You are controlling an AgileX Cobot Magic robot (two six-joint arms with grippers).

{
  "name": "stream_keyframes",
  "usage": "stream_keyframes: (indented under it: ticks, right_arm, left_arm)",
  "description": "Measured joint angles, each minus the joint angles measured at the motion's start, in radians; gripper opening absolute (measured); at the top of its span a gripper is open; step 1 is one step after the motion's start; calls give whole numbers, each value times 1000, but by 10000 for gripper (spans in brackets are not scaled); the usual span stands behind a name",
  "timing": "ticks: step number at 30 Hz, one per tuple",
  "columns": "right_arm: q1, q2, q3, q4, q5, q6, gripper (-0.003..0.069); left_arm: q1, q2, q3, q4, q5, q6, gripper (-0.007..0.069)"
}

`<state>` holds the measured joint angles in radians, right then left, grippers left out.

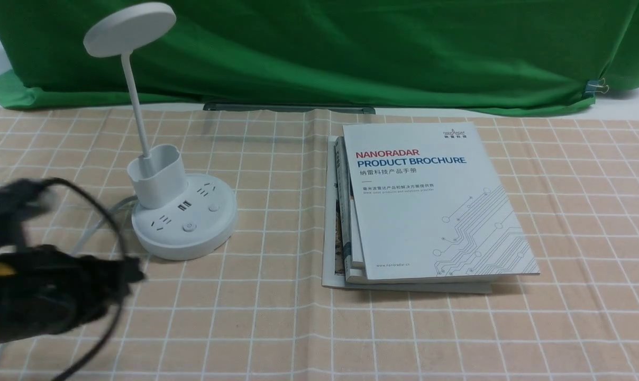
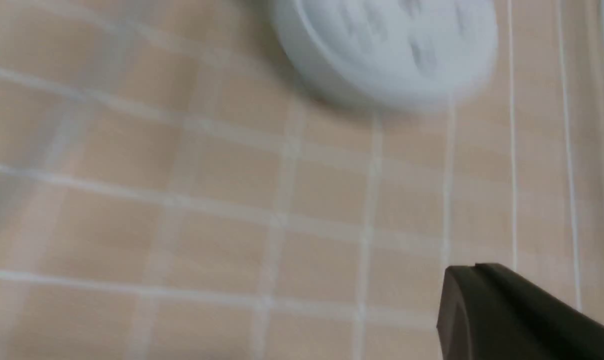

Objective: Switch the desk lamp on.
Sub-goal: Use the left arm to press the button switch on the lamp holder

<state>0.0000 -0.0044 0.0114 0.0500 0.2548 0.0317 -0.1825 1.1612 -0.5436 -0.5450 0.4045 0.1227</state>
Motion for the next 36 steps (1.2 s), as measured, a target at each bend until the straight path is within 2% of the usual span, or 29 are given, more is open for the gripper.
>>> stream_keyframes:
  ticks: [3, 6, 11, 14, 18, 25, 36]
  right_arm:
    - [0, 0, 0, 0, 0, 0, 239]
    - [0, 0, 0, 0, 0, 0, 240]
    - [0, 0, 0, 0, 0, 0, 239]
    - [0, 0, 0, 0, 0, 0, 239]
    - [0, 0, 0, 0, 0, 0, 239]
    - [0, 0, 0, 0, 0, 0, 239]
    - [0, 0, 0, 0, 0, 0, 239]
  left_arm:
    - [-58, 105, -64, -24, 68, 60, 1]
    - [-123, 210, -137, 30, 61, 46, 1]
    - [-150, 326, -280, 242, 33, -108, 1]
    - [-150, 419, -398, 456, 49, -267, 1]
    - [-150, 502, -505, 564, 58, -344, 1]
    - [-150, 623, -625, 620, 39, -356, 1]
    - [-150, 692, -632, 674, -71, -358, 1]
